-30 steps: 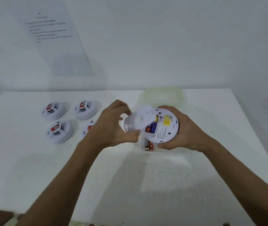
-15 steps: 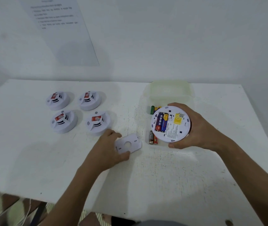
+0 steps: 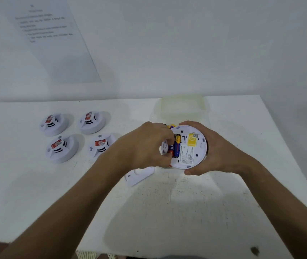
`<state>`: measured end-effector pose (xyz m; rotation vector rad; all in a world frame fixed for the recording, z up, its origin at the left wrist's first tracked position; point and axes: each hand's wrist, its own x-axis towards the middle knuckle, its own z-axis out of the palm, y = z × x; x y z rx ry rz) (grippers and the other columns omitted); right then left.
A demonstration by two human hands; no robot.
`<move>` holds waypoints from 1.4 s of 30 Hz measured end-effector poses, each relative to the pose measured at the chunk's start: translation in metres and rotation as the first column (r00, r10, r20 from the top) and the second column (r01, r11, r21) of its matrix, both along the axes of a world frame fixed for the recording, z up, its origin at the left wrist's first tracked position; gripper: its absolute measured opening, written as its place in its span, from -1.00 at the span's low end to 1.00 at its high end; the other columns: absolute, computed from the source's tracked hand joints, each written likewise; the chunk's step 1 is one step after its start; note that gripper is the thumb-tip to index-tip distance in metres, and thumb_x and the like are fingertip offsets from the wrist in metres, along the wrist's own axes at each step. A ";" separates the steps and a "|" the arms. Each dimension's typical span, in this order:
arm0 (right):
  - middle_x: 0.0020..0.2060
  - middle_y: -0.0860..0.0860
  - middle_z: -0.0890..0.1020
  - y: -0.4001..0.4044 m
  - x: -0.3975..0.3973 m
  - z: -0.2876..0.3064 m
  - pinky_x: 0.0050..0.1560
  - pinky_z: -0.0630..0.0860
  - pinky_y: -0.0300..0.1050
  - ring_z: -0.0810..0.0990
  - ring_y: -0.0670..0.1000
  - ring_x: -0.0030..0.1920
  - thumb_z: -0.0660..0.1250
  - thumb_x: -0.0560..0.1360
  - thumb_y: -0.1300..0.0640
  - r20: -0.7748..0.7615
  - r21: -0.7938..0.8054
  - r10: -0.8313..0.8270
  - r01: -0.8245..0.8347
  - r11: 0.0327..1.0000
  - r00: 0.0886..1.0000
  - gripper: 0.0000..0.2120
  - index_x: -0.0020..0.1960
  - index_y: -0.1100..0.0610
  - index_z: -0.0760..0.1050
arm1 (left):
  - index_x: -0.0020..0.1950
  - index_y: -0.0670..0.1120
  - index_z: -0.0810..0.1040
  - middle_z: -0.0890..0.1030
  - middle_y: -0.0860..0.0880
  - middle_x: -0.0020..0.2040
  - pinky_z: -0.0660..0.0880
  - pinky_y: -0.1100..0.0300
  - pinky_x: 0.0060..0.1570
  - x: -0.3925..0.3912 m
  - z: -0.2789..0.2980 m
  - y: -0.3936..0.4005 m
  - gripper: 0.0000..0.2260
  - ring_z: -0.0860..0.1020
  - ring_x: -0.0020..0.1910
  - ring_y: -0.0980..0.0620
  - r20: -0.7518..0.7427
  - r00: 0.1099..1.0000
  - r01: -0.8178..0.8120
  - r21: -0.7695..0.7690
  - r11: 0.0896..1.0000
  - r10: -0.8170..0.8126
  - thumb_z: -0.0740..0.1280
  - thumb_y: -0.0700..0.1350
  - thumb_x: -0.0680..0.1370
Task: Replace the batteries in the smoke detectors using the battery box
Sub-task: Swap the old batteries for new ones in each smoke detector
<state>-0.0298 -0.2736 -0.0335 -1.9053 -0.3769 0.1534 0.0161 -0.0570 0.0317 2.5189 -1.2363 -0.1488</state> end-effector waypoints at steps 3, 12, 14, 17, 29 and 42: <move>0.28 -0.12 0.53 -0.005 -0.003 -0.004 0.19 0.55 -0.21 0.54 -0.03 0.28 0.66 0.14 0.19 -0.024 0.021 0.002 -0.001 1.000 1.000 -0.05 0.43 -0.05 0.32 | 0.00 -0.11 0.59 0.58 -0.03 -0.08 0.53 0.05 -0.08 0.001 -0.001 -0.009 -0.73 0.53 -0.13 0.01 -0.027 1.000 0.011 0.109 0.994 -0.008 0.47 0.01 0.40; 0.23 -0.07 0.56 -0.031 -0.008 0.000 0.09 0.62 -0.07 0.57 0.01 0.24 0.63 0.14 0.29 -0.064 0.065 -0.031 0.035 0.997 0.997 -0.09 0.41 0.01 0.36 | 0.31 -0.20 0.48 0.61 -0.14 -0.07 0.41 0.17 -0.42 -0.003 -0.018 -0.031 -0.62 0.51 -0.29 -0.07 0.243 0.956 0.143 0.114 0.983 -0.167 0.24 -0.15 0.50; 0.21 -0.08 0.57 -0.038 -0.008 0.001 0.09 0.61 -0.13 0.57 -0.01 0.23 0.62 0.12 0.29 -0.038 0.063 -0.077 0.080 0.995 0.996 -0.10 0.39 -0.01 0.37 | 0.17 -0.24 0.60 0.62 -0.15 -0.22 0.37 0.24 -0.53 0.001 -0.021 -0.035 -0.63 0.49 -0.43 -0.09 0.313 0.929 0.212 -0.018 0.977 -0.196 0.17 -0.16 0.45; 0.18 -0.13 0.58 -0.045 -0.010 0.000 0.06 0.58 -0.25 0.58 -0.08 0.20 0.62 0.11 0.28 -0.022 0.043 -0.133 0.134 0.990 0.991 -0.11 0.36 -0.03 0.37 | 0.06 -0.20 0.66 0.63 -0.18 -0.16 0.52 0.12 -0.49 0.005 -0.032 -0.043 -0.63 0.57 -0.34 -0.13 0.292 0.940 0.221 -0.124 0.967 -0.178 0.13 -0.10 0.48; 0.20 -0.20 0.55 -0.076 -0.016 0.002 0.09 0.54 -0.33 0.56 -0.10 0.23 0.62 0.06 0.00 0.026 0.038 -0.328 0.327 0.944 0.944 -0.11 0.35 -0.08 0.38 | 0.09 -0.08 0.66 0.68 0.02 -0.13 0.55 0.29 -0.12 0.026 -0.016 -0.086 -0.82 0.62 -0.19 0.11 -0.186 0.971 -0.205 -0.347 0.915 0.147 0.39 -0.13 0.51; 0.21 -0.21 0.55 -0.097 -0.021 -0.005 0.10 0.53 -0.35 0.54 -0.14 0.25 0.62 0.04 -0.02 -0.007 0.026 -0.389 0.389 0.921 0.921 -0.05 0.39 -0.02 0.36 | 0.01 -0.13 0.70 0.70 -0.04 -0.03 0.50 0.25 -0.07 0.101 -0.066 -0.125 -0.87 0.61 -0.11 0.09 -0.441 0.853 -0.354 -0.097 0.930 0.279 0.42 -0.15 0.50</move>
